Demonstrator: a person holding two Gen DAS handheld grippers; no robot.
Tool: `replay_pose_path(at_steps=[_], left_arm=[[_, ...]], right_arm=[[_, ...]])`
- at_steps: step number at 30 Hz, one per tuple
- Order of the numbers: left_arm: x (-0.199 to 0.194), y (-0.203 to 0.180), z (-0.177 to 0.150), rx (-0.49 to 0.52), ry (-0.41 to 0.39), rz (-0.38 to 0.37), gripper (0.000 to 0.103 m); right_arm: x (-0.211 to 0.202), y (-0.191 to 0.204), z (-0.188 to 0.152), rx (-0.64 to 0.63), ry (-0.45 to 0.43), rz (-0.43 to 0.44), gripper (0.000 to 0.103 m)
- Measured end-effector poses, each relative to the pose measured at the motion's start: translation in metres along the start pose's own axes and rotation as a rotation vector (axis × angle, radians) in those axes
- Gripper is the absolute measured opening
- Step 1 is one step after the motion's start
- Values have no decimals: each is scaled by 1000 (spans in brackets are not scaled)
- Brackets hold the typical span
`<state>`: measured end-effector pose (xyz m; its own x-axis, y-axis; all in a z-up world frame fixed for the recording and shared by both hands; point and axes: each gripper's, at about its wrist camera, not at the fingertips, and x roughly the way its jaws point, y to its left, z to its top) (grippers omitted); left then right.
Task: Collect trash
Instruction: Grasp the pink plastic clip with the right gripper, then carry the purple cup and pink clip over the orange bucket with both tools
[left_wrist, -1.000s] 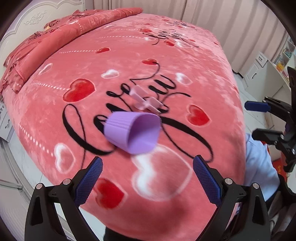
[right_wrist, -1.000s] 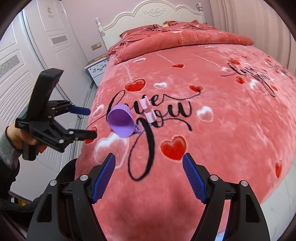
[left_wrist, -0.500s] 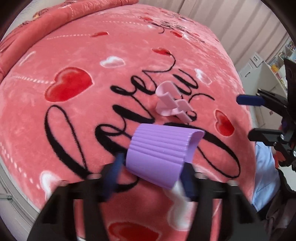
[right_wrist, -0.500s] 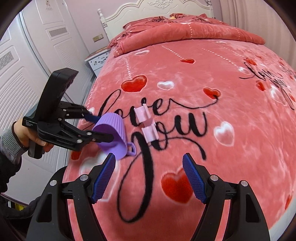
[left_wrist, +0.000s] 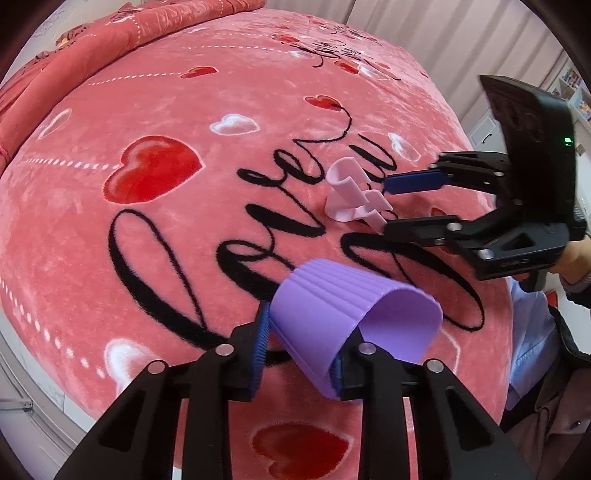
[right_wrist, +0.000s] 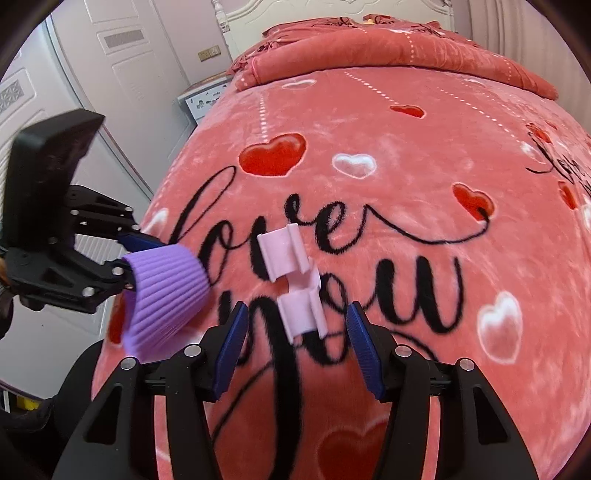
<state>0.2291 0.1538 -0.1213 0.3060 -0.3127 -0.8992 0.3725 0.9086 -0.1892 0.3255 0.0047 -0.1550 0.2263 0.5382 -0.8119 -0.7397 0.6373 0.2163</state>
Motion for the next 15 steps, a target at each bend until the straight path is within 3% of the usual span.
replay_pose_path(at_steps=[4,9,15], left_arm=[[7,2,1,-5,6,1,23],[13,4,3,-28,-2,-4,22],[1,-9,0,-14,-3,9,22]], right_arm=[[20,-1,3,-21,32,-17,28],[24,-2,0,-34,30,-19,27],[-3,-1,-10,-12,-6,-6,25]])
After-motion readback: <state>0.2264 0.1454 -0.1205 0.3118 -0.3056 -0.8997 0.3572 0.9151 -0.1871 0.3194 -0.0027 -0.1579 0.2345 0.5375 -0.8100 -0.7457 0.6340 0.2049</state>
